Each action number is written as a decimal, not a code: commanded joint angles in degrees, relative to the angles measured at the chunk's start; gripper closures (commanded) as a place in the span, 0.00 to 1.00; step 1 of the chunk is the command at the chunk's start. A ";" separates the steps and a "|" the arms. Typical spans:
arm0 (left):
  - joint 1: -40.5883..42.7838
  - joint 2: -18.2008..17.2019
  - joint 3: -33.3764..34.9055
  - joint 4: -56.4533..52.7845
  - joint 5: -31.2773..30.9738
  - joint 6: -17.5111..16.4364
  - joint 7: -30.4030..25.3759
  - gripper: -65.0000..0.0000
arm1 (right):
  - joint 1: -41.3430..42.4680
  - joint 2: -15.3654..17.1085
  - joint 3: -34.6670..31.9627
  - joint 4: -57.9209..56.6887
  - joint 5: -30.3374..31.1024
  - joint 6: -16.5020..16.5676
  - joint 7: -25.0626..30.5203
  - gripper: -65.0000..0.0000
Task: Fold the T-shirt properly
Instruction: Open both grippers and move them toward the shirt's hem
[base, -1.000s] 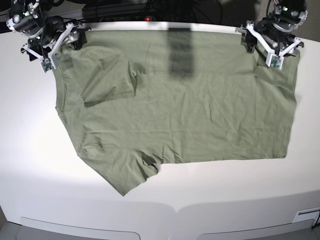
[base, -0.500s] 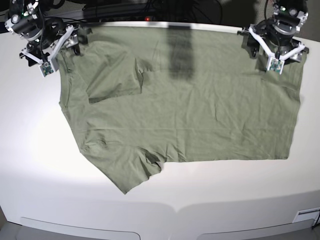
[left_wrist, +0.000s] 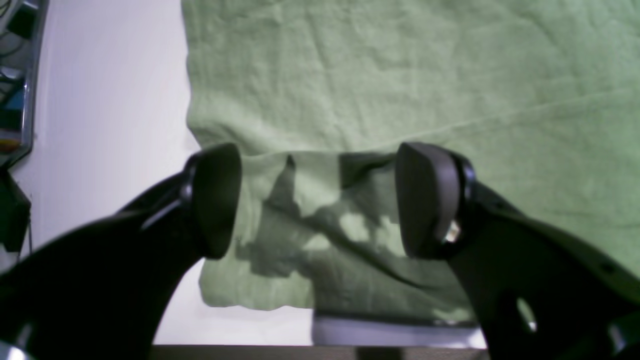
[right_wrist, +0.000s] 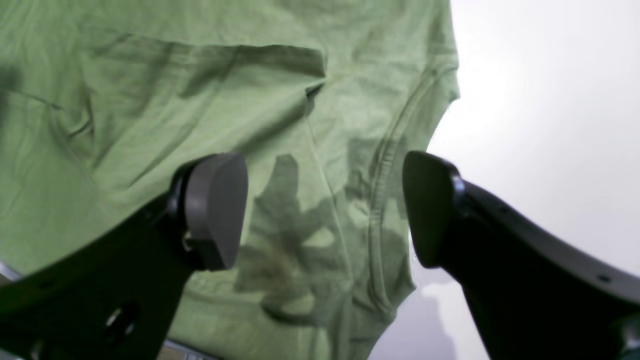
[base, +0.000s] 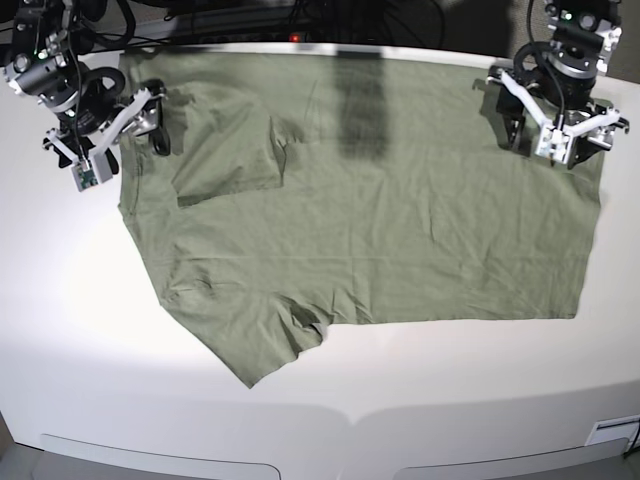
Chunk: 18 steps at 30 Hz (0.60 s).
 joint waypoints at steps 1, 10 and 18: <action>0.17 -0.50 -0.22 1.11 0.50 0.20 -1.64 0.30 | 0.48 0.33 0.48 0.98 0.52 -0.04 1.75 0.27; 0.17 2.60 -0.22 1.11 2.03 0.17 -4.11 0.30 | 1.14 -2.14 0.48 0.98 0.52 0.09 2.27 0.27; 0.15 5.38 -0.22 1.11 3.08 0.17 -10.58 0.30 | 1.33 -3.67 0.48 0.96 0.55 0.07 11.08 0.27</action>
